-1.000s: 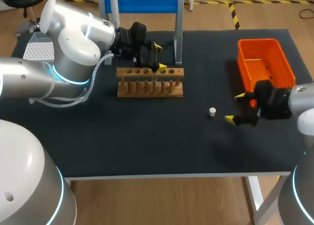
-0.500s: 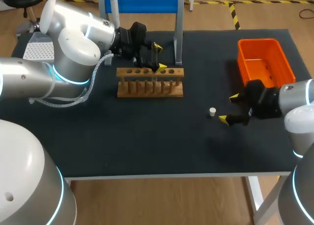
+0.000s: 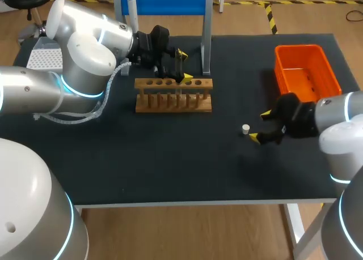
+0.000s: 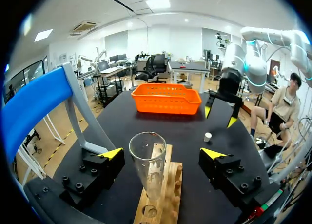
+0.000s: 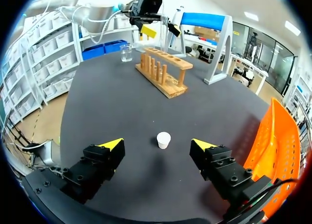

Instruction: Invert the test tube, pick up the pipette, mount the tip to pipette, aspirate from beaker and dispense into the tube, eject the tip, return the pipette, and cap with the stopper.

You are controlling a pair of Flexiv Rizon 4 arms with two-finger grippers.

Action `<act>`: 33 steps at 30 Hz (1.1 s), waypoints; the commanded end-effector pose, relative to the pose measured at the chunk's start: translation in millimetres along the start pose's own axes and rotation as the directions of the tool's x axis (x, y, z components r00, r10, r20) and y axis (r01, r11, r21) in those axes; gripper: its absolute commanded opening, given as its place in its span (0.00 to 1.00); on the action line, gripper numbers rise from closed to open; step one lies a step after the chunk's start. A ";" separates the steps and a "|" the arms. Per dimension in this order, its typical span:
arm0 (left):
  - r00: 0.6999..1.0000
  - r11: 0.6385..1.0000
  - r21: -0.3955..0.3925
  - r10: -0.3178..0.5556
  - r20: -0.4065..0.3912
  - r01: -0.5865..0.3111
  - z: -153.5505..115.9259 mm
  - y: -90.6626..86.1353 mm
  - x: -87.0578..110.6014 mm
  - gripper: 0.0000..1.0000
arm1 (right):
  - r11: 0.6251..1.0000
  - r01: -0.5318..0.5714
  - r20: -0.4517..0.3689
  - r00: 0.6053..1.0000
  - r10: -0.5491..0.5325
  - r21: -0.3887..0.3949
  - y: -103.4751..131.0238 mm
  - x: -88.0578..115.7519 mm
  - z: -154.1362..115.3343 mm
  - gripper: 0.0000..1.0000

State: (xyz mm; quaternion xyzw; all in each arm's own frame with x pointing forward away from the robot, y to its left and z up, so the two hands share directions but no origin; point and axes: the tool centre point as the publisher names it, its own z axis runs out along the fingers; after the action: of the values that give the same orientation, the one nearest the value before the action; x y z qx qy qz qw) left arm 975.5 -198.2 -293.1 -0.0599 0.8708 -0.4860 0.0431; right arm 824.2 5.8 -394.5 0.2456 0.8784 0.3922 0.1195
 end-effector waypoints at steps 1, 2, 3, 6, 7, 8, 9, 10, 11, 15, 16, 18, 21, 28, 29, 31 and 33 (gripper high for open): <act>1.000 1.000 -0.001 0.000 -0.003 0.000 0.0 0.1 -0.7 1.00 | 1.000 -0.003 0.006 1.000 0.002 0.011 0.2 0.1 10.0 0.90; 1.000 1.000 -0.001 0.000 -0.003 0.000 0.0 0.1 -0.7 1.00 | 1.000 -0.004 0.007 1.000 0.004 0.013 -0.1 -0.1 11.6 0.91; 1.000 1.000 -0.001 0.000 -0.003 0.000 0.0 0.1 -0.7 1.00 | 1.000 -0.004 0.007 1.000 0.004 0.014 -0.4 -0.7 13.2 0.92; 1.000 1.000 -0.001 0.000 -0.003 0.000 0.0 0.1 -0.7 1.00 | 1.000 -0.005 0.006 1.000 0.005 0.017 0.3 -0.7 16.5 0.91; 1.000 1.000 -0.001 0.000 -0.003 0.000 0.0 0.1 -0.7 1.00 | 1.000 -0.004 0.006 1.000 0.004 0.018 0.5 -0.4 17.8 0.91; 1.000 1.000 -0.001 0.000 -0.003 0.000 0.0 0.1 -0.7 1.00 | 1.000 -0.004 0.005 1.000 0.004 0.019 0.6 -0.2 19.0 0.90; 1.000 1.000 -0.001 0.000 -0.003 0.000 0.0 0.1 -0.7 1.00 | 1.000 -0.004 0.004 1.000 0.004 0.020 0.6 -0.1 20.2 0.89; 1.000 1.000 -0.001 0.000 -0.003 0.000 0.0 0.1 -0.7 1.00 | 1.000 -0.004 0.003 1.000 0.004 0.021 0.5 -0.1 21.4 0.88; 1.000 1.000 -0.001 0.000 -0.003 0.000 0.0 0.1 -0.7 1.00 | 1.000 -0.004 0.003 1.000 0.004 0.022 0.5 -0.1 22.7 0.87; 1.000 1.000 -0.001 0.000 -0.003 0.000 0.0 0.1 -0.7 1.00 | 1.000 -0.002 0.002 1.000 0.002 0.026 0.2 -0.3 26.5 0.84; 1.000 1.000 -0.001 0.000 -0.003 0.000 0.0 0.1 -0.7 1.00 | 1.000 -0.003 0.002 1.000 0.003 0.027 -0.1 -0.4 27.8 0.81; 1.000 1.000 -0.001 0.000 -0.003 0.000 0.0 0.1 -0.7 1.00 | 1.000 -0.004 0.002 1.000 0.004 0.029 -1.1 -0.9 30.0 0.76; 1.000 1.000 -0.001 0.000 -0.003 0.000 0.0 0.1 -0.7 1.00 | 0.999 -0.006 0.003 1.000 0.006 0.032 -1.4 -1.3 31.7 0.71; 1.000 1.000 -0.001 0.000 -0.003 0.000 0.0 0.1 -0.7 1.00 | 0.999 -0.010 0.003 1.000 0.010 0.037 -1.7 -2.2 36.1 0.67; 1.000 1.000 -0.001 0.000 -0.003 0.000 0.0 0.1 -0.7 1.00 | 0.999 -0.010 0.002 1.000 0.010 0.038 -1.6 -2.2 36.6 0.66; 1.000 1.000 -0.001 0.000 -0.003 0.000 0.0 0.1 -0.7 1.00 | 0.999 -0.010 0.002 1.000 0.010 0.040 -1.6 -2.1 38.1 0.65; 1.000 1.000 -0.001 0.000 -0.003 0.000 0.0 0.1 -0.7 1.00 | 0.999 -0.010 0.002 1.000 0.010 0.040 -1.6 -2.3 39.4 0.62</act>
State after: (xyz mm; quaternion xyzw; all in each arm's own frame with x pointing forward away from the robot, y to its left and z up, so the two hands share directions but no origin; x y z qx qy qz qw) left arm 975.5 -198.2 -293.1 -0.0599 0.8708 -0.4860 0.0431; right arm 839.7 26.0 -419.3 0.2523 0.8840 0.3769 0.1131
